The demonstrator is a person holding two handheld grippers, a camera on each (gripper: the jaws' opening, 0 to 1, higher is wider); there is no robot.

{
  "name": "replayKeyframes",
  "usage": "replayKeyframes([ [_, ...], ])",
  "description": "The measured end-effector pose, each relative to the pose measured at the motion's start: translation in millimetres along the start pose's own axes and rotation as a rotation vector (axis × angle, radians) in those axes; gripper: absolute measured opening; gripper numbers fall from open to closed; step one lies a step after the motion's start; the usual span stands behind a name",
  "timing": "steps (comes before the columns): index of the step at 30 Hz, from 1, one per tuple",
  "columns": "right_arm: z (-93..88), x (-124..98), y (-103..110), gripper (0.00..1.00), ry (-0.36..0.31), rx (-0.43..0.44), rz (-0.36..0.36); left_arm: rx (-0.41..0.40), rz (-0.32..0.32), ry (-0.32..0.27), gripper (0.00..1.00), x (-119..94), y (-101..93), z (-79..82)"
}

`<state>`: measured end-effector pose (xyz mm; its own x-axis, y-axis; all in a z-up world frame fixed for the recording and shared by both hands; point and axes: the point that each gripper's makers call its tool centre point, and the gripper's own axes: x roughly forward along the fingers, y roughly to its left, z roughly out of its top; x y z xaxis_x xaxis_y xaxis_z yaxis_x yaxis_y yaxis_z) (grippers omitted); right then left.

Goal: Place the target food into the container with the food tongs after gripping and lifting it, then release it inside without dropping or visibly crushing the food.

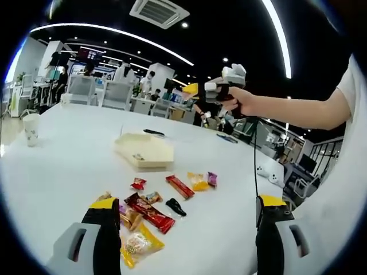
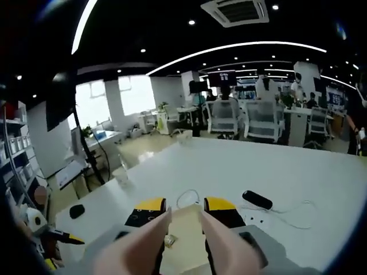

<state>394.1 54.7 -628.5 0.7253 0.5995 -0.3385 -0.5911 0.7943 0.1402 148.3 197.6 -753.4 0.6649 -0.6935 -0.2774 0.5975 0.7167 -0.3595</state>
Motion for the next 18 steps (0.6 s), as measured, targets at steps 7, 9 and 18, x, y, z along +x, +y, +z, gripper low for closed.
replayKeyframes([
  [7, -26.6, -12, 5, 0.25, 0.005, 0.03, -0.019, 0.018, -0.008, -0.007, 0.99, 7, -5.0, -0.3],
  [9, -32.0, -12, 5, 0.25, 0.012, 0.028, -0.025, 0.043, 0.019, -0.031, 0.99, 7, -0.3, 2.1],
  [18, -53.2, -21, 9, 0.26, 0.018, 0.053, -0.043, -0.03, 0.046, -0.063, 0.99, 18, 8.6, 9.2],
])
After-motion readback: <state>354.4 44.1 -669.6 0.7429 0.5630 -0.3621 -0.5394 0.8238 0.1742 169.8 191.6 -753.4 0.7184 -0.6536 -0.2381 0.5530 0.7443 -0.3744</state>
